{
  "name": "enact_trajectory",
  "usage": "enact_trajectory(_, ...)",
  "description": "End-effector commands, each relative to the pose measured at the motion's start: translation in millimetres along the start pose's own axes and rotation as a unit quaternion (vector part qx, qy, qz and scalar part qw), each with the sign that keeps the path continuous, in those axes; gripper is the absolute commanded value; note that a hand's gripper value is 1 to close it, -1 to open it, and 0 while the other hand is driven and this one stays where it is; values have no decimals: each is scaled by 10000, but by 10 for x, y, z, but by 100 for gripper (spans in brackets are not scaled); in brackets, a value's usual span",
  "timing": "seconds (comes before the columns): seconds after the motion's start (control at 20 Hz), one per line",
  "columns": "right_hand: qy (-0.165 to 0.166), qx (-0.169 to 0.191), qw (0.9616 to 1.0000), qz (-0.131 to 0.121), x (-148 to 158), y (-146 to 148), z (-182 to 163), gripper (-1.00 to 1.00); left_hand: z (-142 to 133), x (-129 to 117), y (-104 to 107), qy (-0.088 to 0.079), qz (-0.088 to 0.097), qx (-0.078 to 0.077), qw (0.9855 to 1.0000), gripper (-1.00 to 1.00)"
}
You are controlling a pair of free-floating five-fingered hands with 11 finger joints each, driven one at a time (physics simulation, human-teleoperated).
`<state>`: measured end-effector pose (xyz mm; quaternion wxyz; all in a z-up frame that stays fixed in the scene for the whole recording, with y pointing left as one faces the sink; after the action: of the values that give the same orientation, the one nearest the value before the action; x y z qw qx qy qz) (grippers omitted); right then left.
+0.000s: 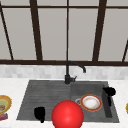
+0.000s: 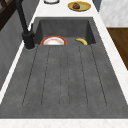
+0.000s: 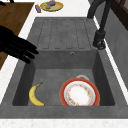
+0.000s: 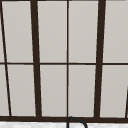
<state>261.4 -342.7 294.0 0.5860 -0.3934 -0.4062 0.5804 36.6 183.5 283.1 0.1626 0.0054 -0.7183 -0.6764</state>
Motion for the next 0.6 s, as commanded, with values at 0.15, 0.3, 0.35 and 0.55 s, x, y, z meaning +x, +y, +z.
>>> enact_trajectory(0.15,1,263,9997,-10,-417,-94,231,-100,0,0,0,0,0,0,10000,0)
enact_trajectory(0.3,9,329,9995,-18,-608,-90,316,-100,0,0,0,0,0,0,10000,0)
enact_trajectory(0.35,11,349,9994,-21,-671,-90,345,-100,0,0,0,0,0,0,10000,0)
enact_trajectory(0.55,14,523,9986,-27,-920,-62,457,-100,0,0,0,0,0,0,10000,0)
